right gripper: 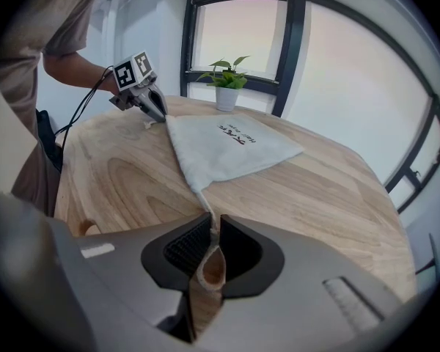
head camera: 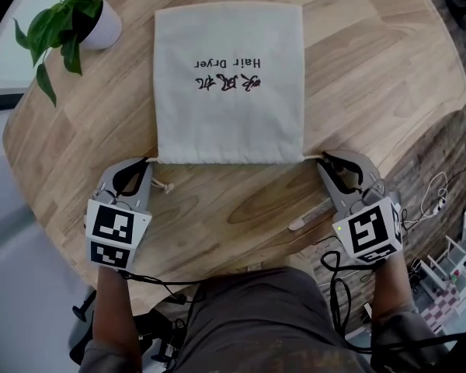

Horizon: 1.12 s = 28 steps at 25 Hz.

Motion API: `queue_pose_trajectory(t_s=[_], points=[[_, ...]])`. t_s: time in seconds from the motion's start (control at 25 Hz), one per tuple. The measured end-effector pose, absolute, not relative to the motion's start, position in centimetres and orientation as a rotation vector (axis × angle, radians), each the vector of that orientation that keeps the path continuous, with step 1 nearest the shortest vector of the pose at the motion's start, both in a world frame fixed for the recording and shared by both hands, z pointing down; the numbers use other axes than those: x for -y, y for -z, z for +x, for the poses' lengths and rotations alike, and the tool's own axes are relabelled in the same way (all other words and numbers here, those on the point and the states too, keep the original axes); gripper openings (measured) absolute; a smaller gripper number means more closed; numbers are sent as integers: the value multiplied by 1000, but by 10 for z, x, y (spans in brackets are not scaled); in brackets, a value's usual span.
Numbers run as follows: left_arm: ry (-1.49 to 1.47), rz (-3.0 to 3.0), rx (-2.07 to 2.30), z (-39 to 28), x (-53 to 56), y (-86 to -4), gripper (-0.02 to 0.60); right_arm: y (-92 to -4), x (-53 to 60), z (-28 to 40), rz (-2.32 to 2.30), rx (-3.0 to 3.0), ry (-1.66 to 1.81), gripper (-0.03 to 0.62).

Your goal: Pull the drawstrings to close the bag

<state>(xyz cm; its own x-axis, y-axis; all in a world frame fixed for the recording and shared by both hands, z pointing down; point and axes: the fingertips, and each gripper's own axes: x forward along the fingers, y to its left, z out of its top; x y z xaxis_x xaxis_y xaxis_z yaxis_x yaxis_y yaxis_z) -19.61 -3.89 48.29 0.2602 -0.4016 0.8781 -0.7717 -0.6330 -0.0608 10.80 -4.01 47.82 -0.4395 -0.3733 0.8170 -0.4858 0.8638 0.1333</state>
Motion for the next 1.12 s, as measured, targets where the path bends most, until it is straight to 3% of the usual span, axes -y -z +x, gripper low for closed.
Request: queue_pose_trajectory(t_s=[0.48, 0.72, 1.04, 1.12], points=[[-1308, 1981, 1191, -271, 19, -483, 6, -480, 49, 141, 609, 2027, -174, 67], [-1170, 2005, 1277, -260, 24, -487, 9, -485, 51, 145, 666, 2053, -272, 69], [-1017, 1980, 1321, -262, 5, -473, 15, -477, 40, 124, 652, 2114, -378, 169], [-1003, 1994, 1342, -261, 0, -461, 129, -467, 38, 116, 644, 2146, -355, 181]])
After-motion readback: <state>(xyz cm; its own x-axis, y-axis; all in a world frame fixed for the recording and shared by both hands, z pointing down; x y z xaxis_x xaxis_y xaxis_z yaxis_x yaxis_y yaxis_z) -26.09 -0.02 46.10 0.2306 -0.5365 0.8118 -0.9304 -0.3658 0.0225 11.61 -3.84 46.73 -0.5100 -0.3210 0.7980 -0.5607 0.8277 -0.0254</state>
